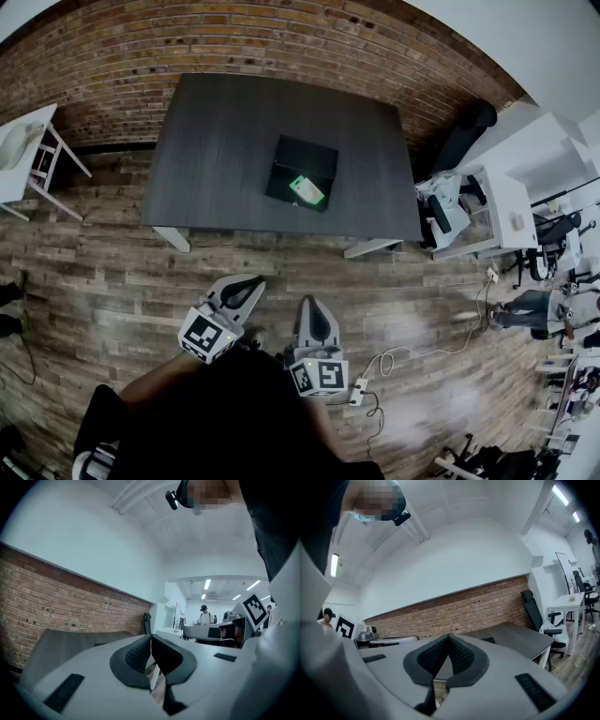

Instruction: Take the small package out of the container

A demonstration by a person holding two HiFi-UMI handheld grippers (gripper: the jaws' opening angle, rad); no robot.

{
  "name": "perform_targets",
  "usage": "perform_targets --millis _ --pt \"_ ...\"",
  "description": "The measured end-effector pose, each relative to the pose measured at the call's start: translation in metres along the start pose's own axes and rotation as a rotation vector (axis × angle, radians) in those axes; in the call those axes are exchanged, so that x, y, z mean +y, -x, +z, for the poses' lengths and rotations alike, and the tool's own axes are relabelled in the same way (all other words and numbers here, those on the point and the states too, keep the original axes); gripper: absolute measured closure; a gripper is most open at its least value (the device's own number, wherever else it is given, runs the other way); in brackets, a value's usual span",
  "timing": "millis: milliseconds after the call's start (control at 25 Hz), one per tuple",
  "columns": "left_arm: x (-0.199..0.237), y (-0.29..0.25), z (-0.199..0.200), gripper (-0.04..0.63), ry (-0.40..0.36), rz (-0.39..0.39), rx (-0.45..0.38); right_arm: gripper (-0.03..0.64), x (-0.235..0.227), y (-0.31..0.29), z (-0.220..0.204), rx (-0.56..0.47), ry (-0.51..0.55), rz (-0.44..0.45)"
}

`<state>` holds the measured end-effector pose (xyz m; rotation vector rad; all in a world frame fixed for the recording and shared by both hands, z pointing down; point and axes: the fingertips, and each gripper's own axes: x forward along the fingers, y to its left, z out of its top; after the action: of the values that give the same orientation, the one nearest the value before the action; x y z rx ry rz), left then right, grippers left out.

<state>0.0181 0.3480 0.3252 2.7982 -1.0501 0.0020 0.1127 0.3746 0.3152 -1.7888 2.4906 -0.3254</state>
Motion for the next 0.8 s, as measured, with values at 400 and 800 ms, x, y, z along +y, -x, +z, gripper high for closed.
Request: perform_targets --millis 400,800 --pt "0.002 0.001 -0.001 0.561 0.014 -0.006 0.001 0.592 0.002 -0.002 -0.003 0.013 0.0 -0.005" --pt "0.012 0.008 0.001 0.561 0.006 -0.009 -0.002 0.592 0.01 -0.006 0.0 -0.009 -0.024 -0.015"
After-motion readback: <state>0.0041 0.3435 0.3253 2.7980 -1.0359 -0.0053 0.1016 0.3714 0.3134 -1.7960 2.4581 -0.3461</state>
